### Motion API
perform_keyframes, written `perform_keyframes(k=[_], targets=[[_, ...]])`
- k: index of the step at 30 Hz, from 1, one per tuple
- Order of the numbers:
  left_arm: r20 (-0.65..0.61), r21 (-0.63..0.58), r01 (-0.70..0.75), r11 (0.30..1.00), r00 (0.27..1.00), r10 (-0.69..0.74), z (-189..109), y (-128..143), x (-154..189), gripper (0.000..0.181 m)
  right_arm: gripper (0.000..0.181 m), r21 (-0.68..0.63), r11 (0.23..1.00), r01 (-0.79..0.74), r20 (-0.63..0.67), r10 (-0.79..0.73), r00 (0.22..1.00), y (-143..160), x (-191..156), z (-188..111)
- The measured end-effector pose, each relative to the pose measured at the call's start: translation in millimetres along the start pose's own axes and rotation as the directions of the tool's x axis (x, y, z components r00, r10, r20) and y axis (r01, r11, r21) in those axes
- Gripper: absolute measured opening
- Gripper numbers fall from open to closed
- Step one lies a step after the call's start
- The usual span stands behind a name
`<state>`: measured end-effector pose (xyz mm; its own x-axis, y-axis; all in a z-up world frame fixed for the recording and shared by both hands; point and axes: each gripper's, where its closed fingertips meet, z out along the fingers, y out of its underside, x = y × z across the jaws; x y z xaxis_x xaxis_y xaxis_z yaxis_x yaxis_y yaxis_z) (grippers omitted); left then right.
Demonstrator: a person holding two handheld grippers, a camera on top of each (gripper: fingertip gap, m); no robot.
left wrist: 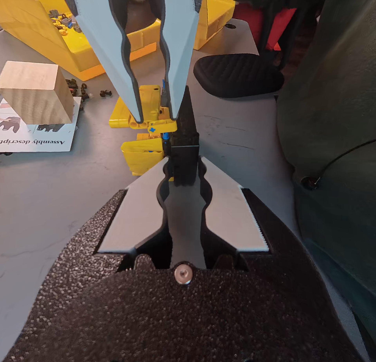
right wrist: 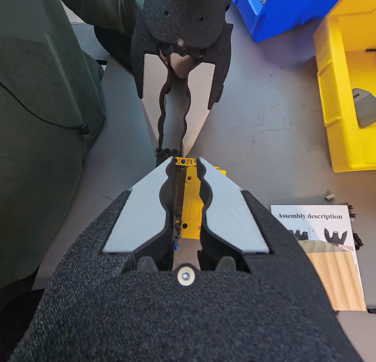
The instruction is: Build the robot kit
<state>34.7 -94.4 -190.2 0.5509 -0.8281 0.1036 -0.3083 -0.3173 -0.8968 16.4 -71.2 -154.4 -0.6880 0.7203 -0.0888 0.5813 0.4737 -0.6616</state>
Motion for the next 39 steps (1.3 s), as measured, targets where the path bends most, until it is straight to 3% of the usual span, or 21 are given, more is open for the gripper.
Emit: perform_keyframes(k=[3, 21, 39], targets=[[-0.021, 0.015, 0.017, 1.000, 1.000, -0.016, -2, -2, 2, 0.027, 0.012, -0.018, 1.000, -0.024, 0.024, 0.024, 0.999, 1, -6, 1], [0.015, 0.024, 0.014, 1.000, 1.000, -0.014, 6, -6, 6, 0.025, 0.010, -0.025, 0.998, -0.065, -0.010, 0.064, 0.998, 5, -19, -2], [0.028, 0.017, -0.049, 0.999, 0.998, 0.048, 8, -5, 12, 0.025, 0.007, -0.070, 0.996, 0.055, -0.210, -0.069, 0.975, 7, -29, 0]])
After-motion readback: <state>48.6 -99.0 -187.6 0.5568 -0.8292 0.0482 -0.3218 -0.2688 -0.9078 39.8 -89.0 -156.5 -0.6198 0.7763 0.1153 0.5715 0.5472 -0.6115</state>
